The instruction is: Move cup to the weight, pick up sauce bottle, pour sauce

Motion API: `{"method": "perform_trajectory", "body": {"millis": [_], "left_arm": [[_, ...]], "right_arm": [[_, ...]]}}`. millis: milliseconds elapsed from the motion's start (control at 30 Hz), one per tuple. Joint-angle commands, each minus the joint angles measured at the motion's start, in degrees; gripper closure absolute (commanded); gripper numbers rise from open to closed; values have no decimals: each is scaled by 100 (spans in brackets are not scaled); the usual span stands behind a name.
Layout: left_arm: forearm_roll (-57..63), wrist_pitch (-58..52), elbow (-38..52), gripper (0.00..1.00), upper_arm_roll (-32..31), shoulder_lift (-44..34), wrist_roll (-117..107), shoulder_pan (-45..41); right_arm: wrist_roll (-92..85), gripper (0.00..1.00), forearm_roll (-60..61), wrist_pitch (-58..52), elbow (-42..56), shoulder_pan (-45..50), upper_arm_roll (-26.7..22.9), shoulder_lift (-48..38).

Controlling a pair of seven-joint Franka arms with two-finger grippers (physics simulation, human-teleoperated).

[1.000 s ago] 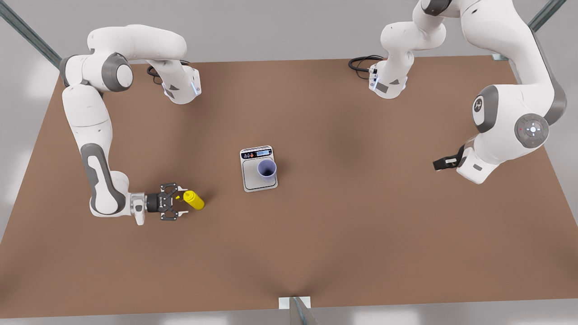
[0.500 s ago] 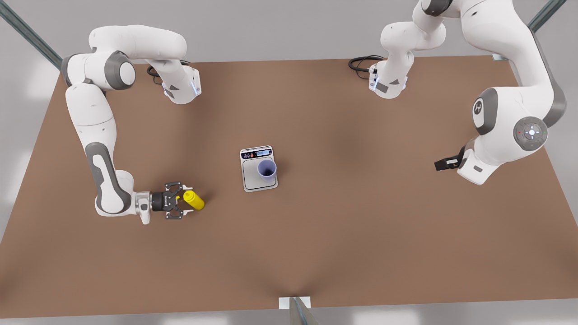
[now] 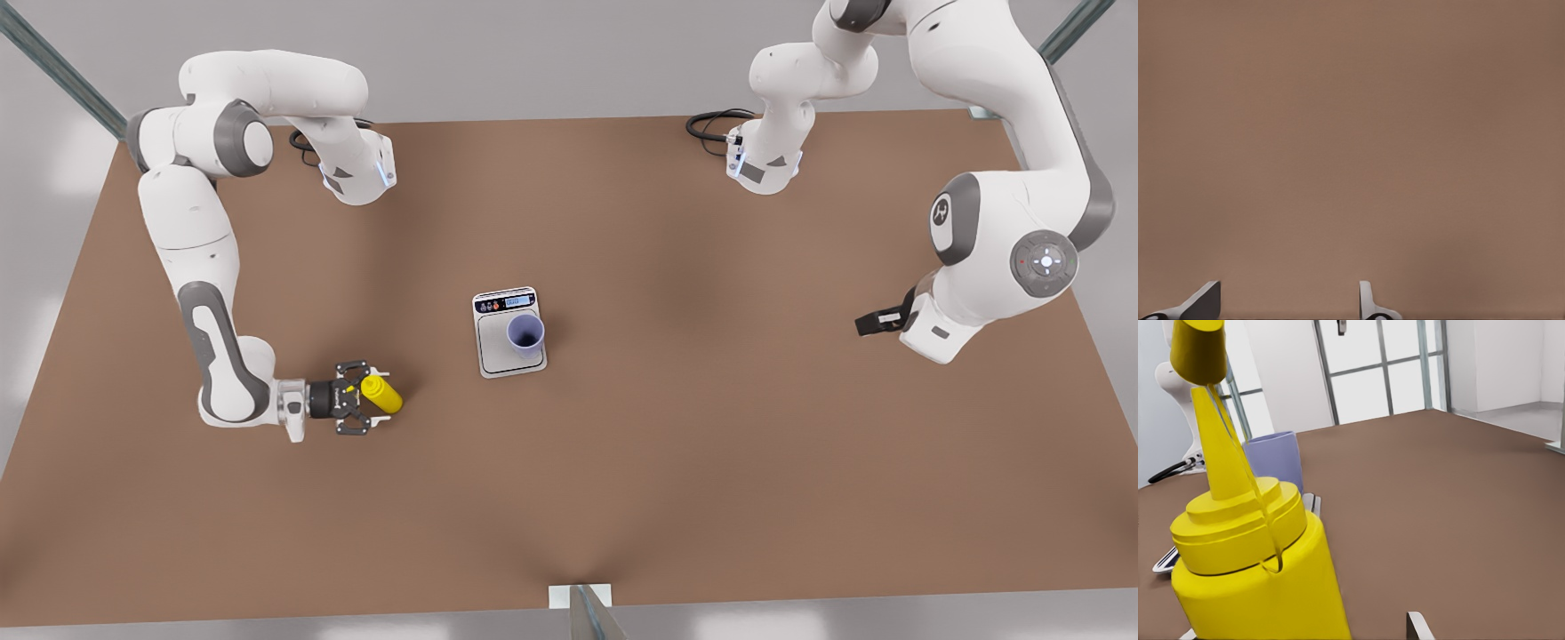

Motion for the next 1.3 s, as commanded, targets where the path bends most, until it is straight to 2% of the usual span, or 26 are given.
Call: {"method": "perform_trajectory", "body": {"millis": [0, 200, 267, 300, 367, 767, 1033, 1133, 1200, 1267], "left_arm": [[1, 0, 0, 0, 0, -1, 0, 0], [1, 0, 0, 0, 0, -1, 0, 0], [1, 0, -9, 0, 0, -1, 0, 0], [1, 0, 0, 0, 0, -1, 0, 0], [1, 0, 0, 0, 0, -1, 0, 0], [1, 0, -61, 0, 0, -9, 0, 0], [1, -18, -61, 0, 0, -9, -9, 0], [1, -18, -61, 0, 0, -9, -9, 0], [1, -18, -61, 0, 0, -9, -9, 0], [1, -18, -61, 0, 0, -9, -9, 0]], "right_arm": [[0, 0, 4, 0, -1, 9, 0, 0], [9, 1, 65, 0, 17, 36, 0, 0], [61, 31, 65, 0, 17, 36, 0, 0], [79, 39, 65, 0, 17, 36, 0, 9], [79, 43, 65, 0, 17, 62, 0, 9], [88, 45, 65, 0, -1, 53, -9, -79], [553, 46, -5, 949, -774, 493, -44, -1714], [949, 46, -128, 1239, -792, 844, -70, -2030], [1125, 46, -242, 1301, -748, 1354, -439, -2127], [1476, 46, -445, 1406, -739, 1529, -466, -2206]]}}
